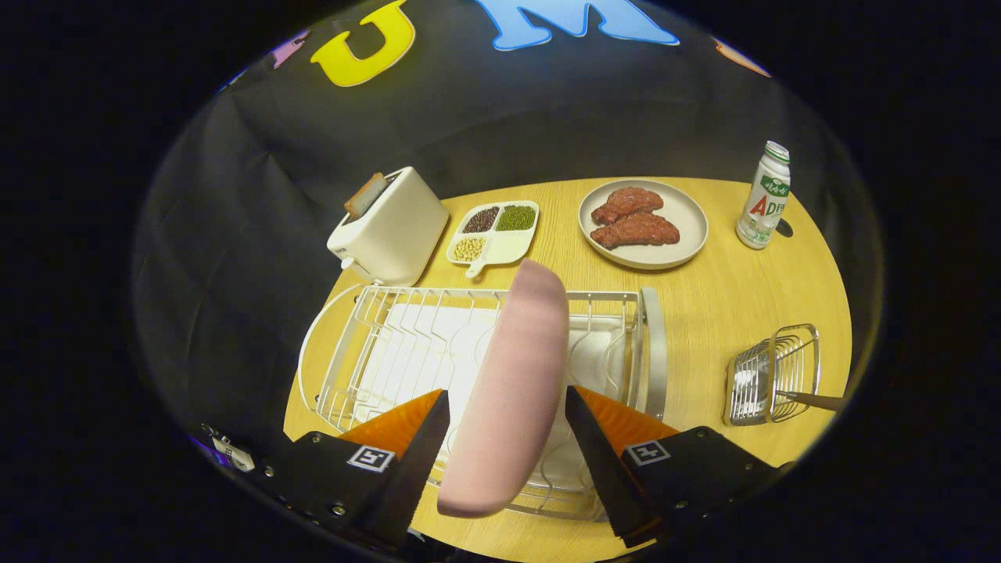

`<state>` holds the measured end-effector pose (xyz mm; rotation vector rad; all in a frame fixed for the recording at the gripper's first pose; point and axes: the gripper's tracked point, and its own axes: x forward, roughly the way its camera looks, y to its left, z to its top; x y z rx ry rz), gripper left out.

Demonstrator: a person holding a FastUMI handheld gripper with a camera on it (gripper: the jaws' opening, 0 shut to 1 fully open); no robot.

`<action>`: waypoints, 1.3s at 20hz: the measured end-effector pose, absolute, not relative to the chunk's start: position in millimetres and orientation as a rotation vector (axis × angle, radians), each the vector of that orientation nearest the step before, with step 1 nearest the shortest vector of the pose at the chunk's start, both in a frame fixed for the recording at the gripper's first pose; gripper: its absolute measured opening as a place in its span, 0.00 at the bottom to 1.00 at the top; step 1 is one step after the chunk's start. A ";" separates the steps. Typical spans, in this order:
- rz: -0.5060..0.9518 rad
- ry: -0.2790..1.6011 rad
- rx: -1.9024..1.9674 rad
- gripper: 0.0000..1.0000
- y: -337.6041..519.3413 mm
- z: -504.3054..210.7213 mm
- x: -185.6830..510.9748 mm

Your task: Take the plate from the dish rack, then take the spoon from the basket and place it into the plate.

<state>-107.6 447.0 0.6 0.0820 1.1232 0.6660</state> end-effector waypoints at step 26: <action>0.546 1.210 0.119 0.50 444.0 -9.5 -90.0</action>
